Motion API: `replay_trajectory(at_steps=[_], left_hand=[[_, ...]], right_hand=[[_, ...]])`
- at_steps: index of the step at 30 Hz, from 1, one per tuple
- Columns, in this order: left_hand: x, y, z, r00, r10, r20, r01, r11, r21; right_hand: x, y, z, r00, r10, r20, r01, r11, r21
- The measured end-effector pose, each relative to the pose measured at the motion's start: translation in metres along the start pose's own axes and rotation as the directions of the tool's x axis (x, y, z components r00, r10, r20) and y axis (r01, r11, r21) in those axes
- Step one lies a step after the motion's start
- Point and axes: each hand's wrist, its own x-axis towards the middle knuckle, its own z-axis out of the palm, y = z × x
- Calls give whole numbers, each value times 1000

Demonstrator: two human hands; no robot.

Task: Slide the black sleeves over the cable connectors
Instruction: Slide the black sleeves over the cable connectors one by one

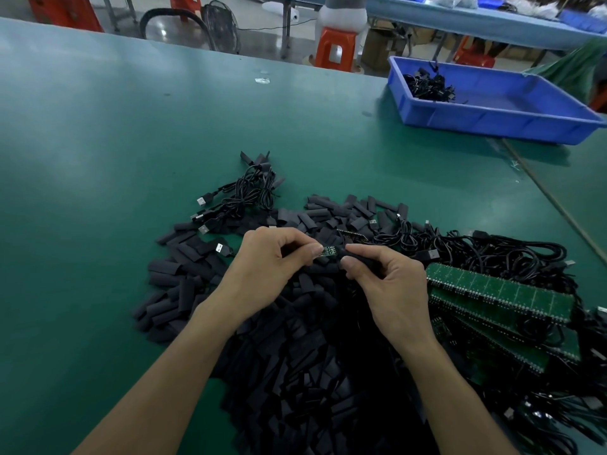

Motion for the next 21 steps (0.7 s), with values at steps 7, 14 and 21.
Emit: replay_trajectory(at_steps=[7,14,21], left_hand=[[0,-1,1,1000,-20,14,20,999,-27],[-1,0,-1,997,-77,22,78,994,-77],[-1,4,-3,993,-117,32,120,988,-102]], right_hand=[[1,-2,0,1000,-13,15,13,1000,-6],[1,-2,0,996,60,69,-67,991,112],[1,-5,3,995,78,54,-86,982,167]])
